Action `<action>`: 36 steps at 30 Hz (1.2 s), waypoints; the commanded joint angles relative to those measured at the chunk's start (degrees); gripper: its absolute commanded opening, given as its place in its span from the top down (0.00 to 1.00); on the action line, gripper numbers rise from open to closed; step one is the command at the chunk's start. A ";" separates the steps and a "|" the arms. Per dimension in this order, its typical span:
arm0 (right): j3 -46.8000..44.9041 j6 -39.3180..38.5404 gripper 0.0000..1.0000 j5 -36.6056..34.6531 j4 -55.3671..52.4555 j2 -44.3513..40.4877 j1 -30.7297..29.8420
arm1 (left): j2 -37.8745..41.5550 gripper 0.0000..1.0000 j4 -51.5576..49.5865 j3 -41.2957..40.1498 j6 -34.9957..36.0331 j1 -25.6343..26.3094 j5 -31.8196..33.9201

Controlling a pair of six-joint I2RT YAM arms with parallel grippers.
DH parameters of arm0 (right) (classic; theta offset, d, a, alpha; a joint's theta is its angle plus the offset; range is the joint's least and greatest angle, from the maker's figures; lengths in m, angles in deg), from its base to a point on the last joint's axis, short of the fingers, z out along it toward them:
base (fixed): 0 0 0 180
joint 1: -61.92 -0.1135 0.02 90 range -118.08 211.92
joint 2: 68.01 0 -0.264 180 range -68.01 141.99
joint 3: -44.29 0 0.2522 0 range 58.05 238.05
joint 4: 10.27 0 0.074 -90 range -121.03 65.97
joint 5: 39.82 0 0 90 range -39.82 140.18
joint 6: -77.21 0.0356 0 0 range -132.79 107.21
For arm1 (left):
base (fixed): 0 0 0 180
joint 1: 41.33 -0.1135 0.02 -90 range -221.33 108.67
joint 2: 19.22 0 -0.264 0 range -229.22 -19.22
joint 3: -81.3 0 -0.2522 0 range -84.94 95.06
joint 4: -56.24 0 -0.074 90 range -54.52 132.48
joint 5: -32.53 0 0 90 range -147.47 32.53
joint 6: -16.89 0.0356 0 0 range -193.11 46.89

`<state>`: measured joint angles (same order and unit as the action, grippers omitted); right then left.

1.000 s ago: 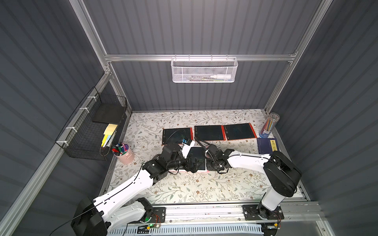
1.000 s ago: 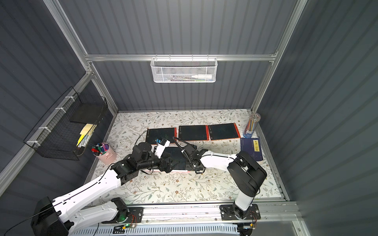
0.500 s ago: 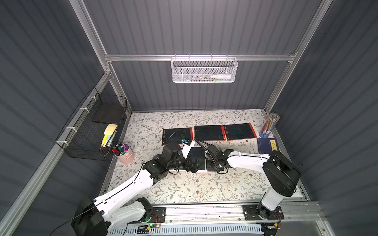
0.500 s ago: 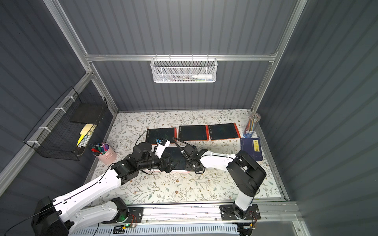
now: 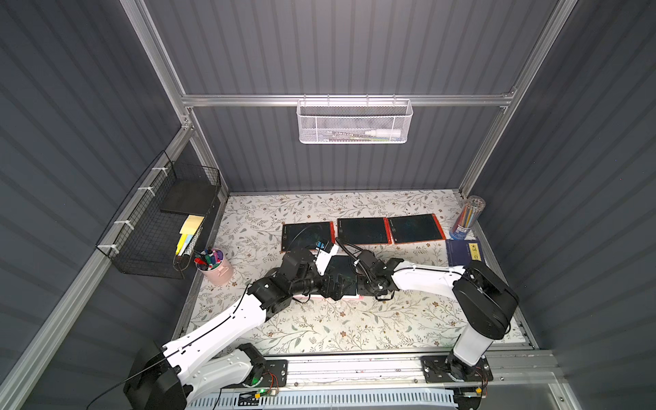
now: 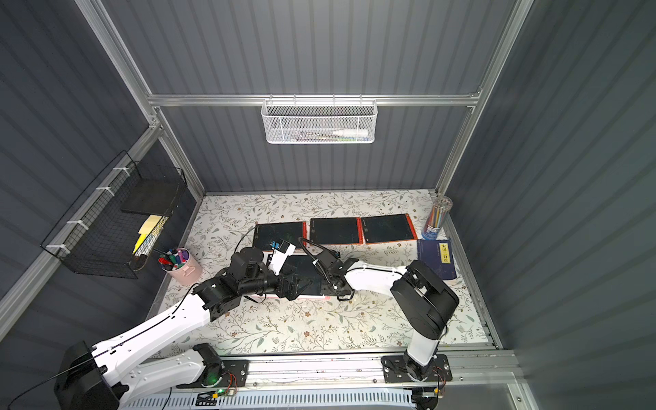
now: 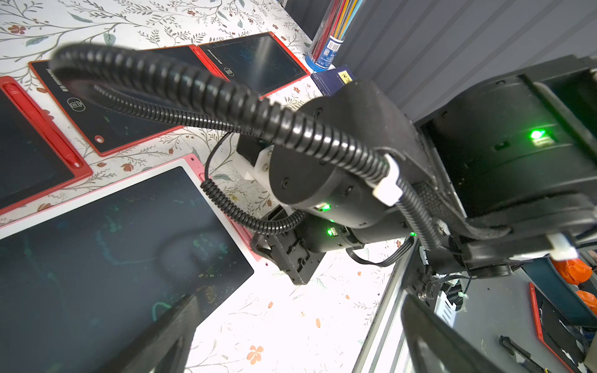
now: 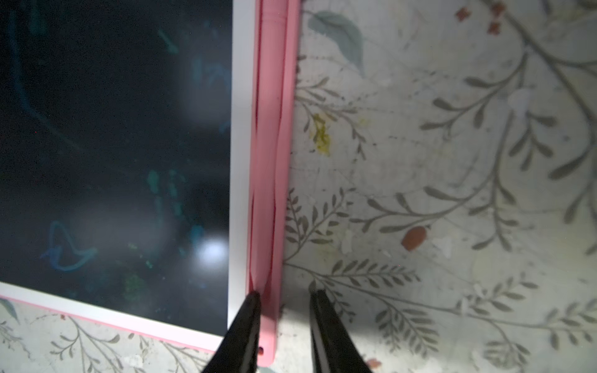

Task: Place the stylus back onto the writing tablet
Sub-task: Adjust the stylus on the writing tablet.

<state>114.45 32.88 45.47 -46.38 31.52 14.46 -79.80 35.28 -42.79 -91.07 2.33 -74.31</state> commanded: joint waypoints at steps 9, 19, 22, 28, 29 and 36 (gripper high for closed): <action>1.35 -0.75 0.71 -1.86 -2.81 -1.06 0.18 | -0.51 0.01 1.23 0.32 1.51 -0.36 -1.27; 1.72 -4.06 0.74 -0.15 -2.26 -6.50 5.62 | -0.72 0.01 1.31 0.67 1.69 -0.33 -1.08; 3.66 -5.22 0.79 0.47 -2.26 -4.54 7.22 | -0.63 0.01 1.29 0.52 1.61 -0.37 -1.10; 8.65 -6.59 0.85 1.10 -2.18 0.94 7.81 | -0.47 0.01 1.31 0.54 1.67 -0.35 -1.29; 9.42 -6.64 0.86 1.13 -1.94 1.92 7.77 | -0.46 0.01 1.27 0.56 1.69 -0.33 -1.23; 14.49 -7.13 0.95 0.82 -1.96 7.54 7.83 | -0.22 0.01 1.31 0.48 1.70 -0.33 -1.41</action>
<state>126.91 26.35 46.35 -47.71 37.51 22.24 -80.37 36.09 -42.79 -90.63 2.33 -74.70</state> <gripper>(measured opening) 0.055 0.992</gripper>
